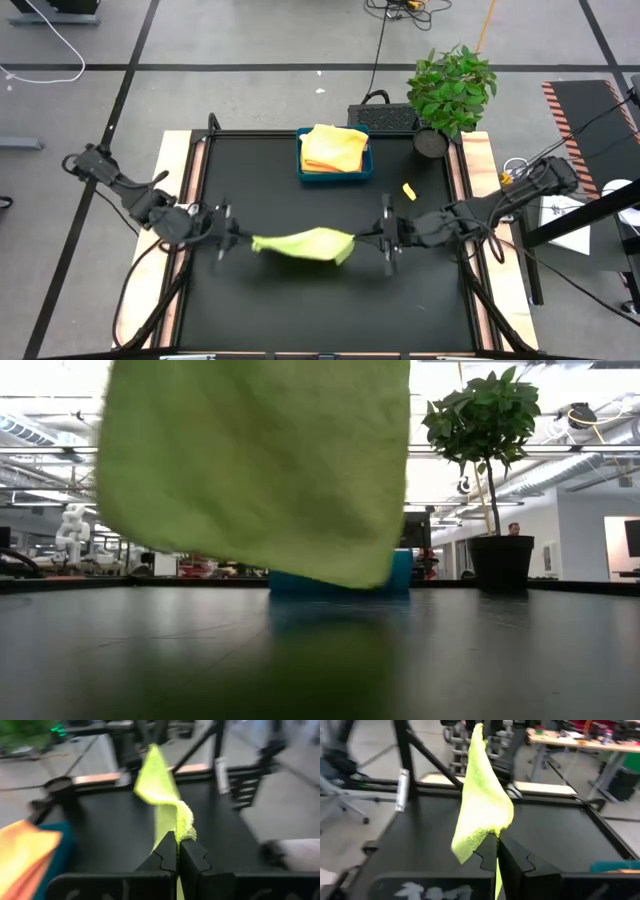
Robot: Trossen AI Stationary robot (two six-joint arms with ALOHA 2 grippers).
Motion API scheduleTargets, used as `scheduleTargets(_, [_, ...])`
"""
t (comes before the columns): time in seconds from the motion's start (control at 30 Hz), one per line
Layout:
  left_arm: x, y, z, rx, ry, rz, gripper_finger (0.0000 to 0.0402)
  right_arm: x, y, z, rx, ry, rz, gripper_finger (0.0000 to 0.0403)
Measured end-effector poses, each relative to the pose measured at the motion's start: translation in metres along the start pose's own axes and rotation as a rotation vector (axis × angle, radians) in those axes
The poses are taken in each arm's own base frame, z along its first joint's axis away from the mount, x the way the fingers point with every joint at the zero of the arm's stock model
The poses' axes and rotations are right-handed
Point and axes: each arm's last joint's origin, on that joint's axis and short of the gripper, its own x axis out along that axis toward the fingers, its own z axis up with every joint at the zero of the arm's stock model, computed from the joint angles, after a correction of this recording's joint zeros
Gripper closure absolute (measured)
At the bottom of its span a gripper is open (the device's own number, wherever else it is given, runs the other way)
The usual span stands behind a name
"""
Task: Fold microfiber towels
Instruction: Fold the green microfiber towel
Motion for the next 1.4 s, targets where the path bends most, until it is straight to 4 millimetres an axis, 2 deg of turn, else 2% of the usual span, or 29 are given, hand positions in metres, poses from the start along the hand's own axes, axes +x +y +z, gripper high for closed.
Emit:
scheduleTargets(0.2, [-0.005, -0.021, 0.006, -0.008, -0.022, -0.085, 0.0398, -0.006, 0.019, 0.003, -0.001, -0.047, 0.12, 0.0403])
scheduleTargets(0.3, [-0.004, -0.021, 0.0, -0.007, 0.029, -0.052, 0.0399, -0.008, 0.022, 0.005, 0.005, -0.065, 0.134, 0.0403])
scheduleTargets(0.4, [-0.001, -0.012, -0.01, -0.009, 0.12, 0.055, 0.0397, -0.006, 0.019, 0.002, 0.028, -0.036, 0.118, 0.0403])
scheduleTargets(0.63, [0.017, 0.015, -0.045, -0.041, 0.32, 0.23, 0.0398, 0.012, -0.005, -0.021, 0.114, 0.132, -0.041, 0.0403])
scheduleTargets(0.8, [0.035, 0.032, -0.08, 0.0, 0.424, 0.268, 0.039, 0.022, -0.026, -0.053, 0.164, 0.228, -0.14, 0.0403])
scheduleTargets(0.93, [0.046, 0.045, -0.1, 0.037, 0.43, 0.289, 0.0398, 0.026, -0.042, -0.076, 0.202, 0.286, -0.215, 0.0403])
scheduleTargets(1.07, [0.053, 0.061, -0.106, 0.078, 0.396, 0.35, 0.0389, 0.028, -0.062, -0.092, 0.221, 0.327, -0.294, 0.0403])
scheduleTargets(1.2, [0.057, 0.078, -0.106, 0.106, 0.384, 0.38, 0.0387, 0.029, -0.078, -0.095, 0.234, 0.333, -0.355, 0.0403])
scheduleTargets(1.4, [0.055, 0.088, -0.111, 0.21, 0.464, 0.378, 0.0395, 0.031, -0.076, -0.091, 0.198, 0.296, -0.335, 0.0403])
